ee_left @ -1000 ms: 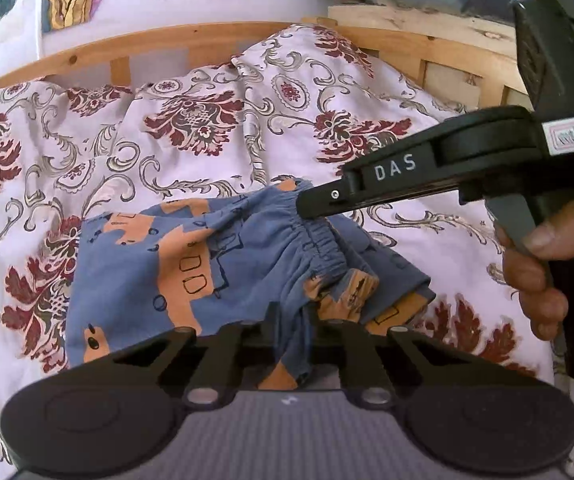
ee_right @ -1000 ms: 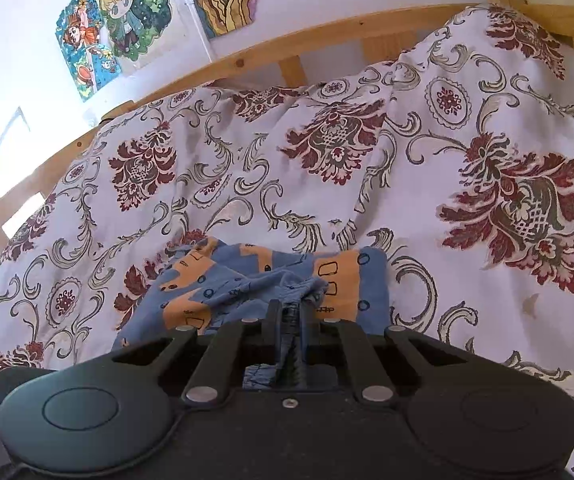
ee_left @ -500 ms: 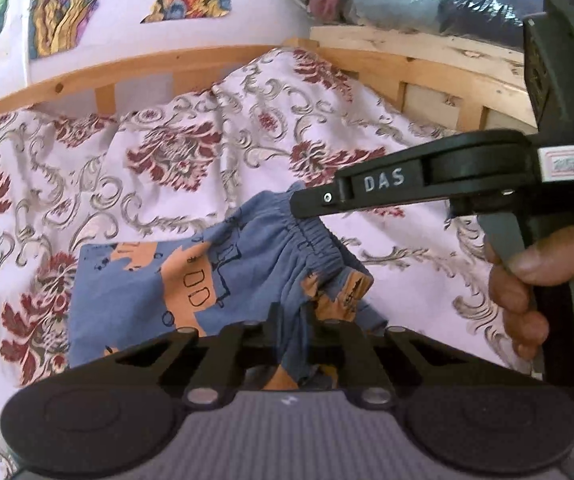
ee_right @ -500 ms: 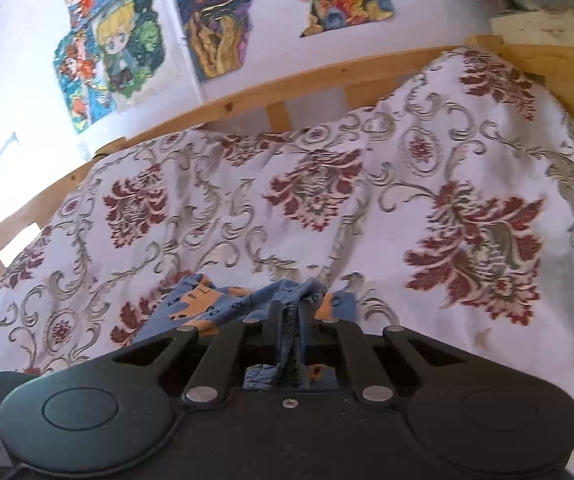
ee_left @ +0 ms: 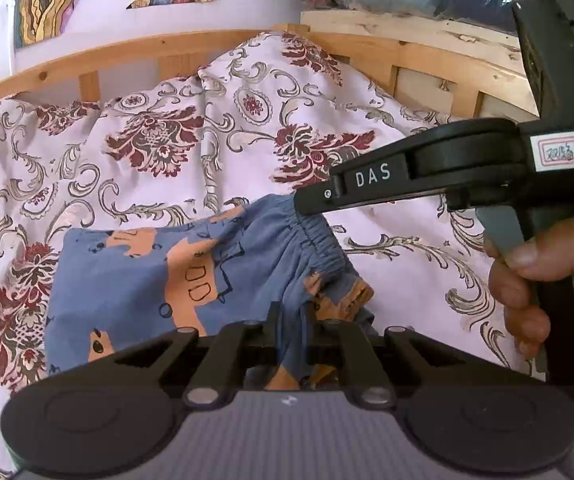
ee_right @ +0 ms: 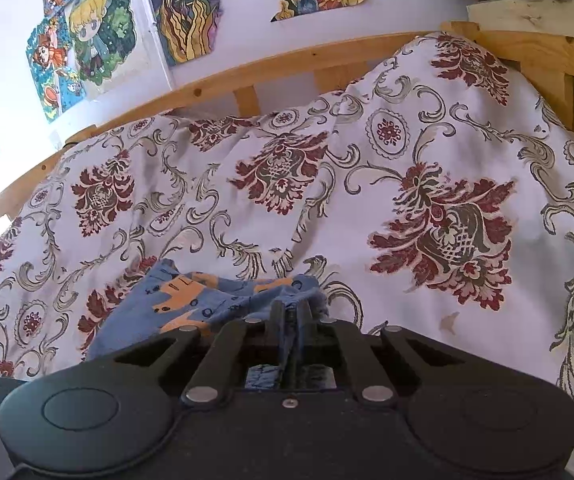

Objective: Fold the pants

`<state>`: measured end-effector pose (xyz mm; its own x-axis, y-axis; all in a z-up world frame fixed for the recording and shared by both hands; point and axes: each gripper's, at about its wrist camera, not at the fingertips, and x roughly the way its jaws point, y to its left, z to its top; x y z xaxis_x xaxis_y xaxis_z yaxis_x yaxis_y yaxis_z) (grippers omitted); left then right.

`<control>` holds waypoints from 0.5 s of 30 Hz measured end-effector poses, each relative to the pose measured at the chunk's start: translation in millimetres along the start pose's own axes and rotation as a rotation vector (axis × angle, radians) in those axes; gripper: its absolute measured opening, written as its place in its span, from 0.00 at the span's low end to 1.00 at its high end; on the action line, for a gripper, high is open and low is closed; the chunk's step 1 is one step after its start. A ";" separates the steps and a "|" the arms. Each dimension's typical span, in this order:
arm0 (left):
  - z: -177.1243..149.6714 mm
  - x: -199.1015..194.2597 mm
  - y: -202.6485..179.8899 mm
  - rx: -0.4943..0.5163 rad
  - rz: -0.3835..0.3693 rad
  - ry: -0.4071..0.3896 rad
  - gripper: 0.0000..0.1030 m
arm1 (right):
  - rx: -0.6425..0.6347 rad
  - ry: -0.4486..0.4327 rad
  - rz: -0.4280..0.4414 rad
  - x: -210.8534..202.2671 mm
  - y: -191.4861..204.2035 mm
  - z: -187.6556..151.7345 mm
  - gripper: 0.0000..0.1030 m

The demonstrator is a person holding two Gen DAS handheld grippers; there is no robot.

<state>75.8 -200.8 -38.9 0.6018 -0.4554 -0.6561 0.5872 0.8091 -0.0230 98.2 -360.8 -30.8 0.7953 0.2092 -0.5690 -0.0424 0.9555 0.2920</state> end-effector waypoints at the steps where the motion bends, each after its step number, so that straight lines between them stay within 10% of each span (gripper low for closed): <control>1: -0.7 0.9 -0.1 0.002 0.000 0.002 0.09 | -0.004 0.004 -0.007 1.1 0.1 -0.5 0.05; 12: -12.2 9.6 6.5 0.033 -0.073 0.062 0.17 | 0.015 0.158 -0.097 19.8 -9.3 -16.6 0.23; 15: -15.2 -3.3 14.1 0.041 -0.122 0.078 0.37 | 0.029 0.136 -0.129 6.1 -10.2 -19.4 0.53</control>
<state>73.8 -182.2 -48.5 0.4817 -0.5175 -0.7072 0.6757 0.7333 -0.0764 91.8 -365.2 -52.1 0.7037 0.1135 -0.7013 0.0737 0.9702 0.2310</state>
